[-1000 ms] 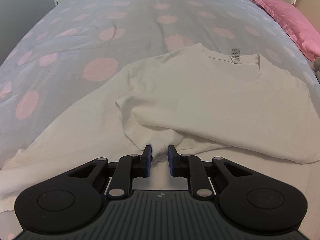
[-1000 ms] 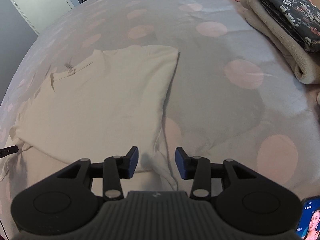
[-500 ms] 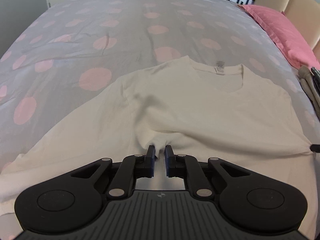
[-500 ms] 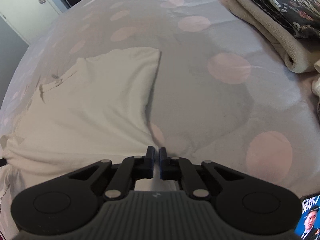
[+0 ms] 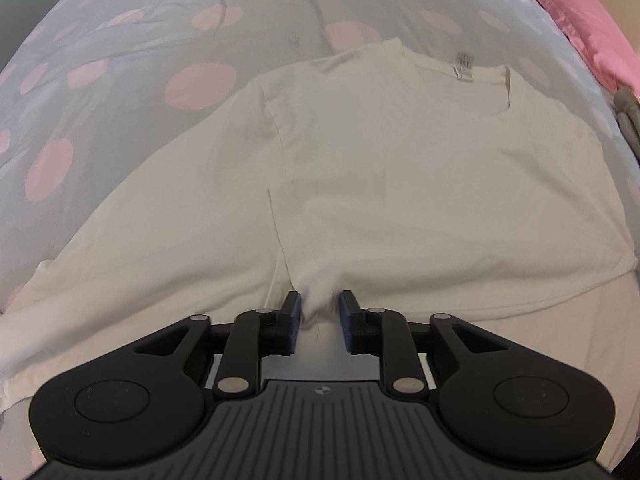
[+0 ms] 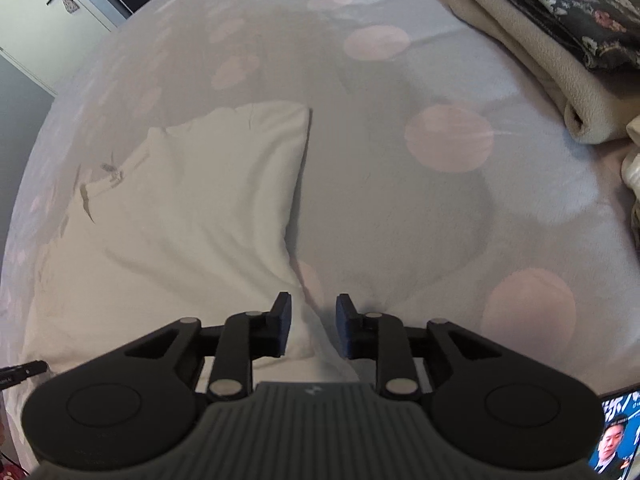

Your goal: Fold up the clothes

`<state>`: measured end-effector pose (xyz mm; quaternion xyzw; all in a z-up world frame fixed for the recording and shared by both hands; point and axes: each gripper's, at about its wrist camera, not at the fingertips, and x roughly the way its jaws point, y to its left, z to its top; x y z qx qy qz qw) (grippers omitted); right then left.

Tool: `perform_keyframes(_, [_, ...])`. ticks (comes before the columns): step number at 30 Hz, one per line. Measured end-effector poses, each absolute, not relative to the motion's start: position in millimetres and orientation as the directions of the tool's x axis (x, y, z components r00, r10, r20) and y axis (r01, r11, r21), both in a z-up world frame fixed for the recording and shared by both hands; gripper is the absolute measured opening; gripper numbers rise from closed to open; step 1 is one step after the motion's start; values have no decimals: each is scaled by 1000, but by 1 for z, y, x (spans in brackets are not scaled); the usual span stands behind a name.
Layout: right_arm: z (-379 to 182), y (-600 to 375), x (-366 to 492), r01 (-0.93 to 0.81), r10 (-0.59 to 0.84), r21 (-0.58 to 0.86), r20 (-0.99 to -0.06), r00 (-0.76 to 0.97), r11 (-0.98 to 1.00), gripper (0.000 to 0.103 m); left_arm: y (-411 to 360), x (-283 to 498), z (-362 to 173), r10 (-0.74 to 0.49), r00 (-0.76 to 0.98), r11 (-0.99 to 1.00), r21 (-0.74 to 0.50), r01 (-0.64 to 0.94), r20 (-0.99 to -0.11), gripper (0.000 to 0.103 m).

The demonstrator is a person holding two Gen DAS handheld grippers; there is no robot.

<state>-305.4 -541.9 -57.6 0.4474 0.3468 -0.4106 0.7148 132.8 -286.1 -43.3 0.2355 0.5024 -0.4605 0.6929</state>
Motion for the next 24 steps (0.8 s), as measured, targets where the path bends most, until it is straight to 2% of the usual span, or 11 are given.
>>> perform_keyframes(1, [-53,-547,-305,897,-297,356,-855,426,261,29,-286,133,-43,-404,73,467,-137,874,-912,34])
perform_keyframes(3, [-49,-559,-303,901,-332,349,-844,422,258,29,-286,134,-42,-408,77,472,-138,871,-910,39])
perform_keyframes(11, [-50,-608,-270,900,-381,363,-818,432,242,29,-305,139,-49,-426,184,533,-81,842,-886,39])
perform_keyframes(24, [-81,-653,-224,912,-358,331,-843,401,241,29,-316,141,-57,-408,182,542,-77,837,-895,39])
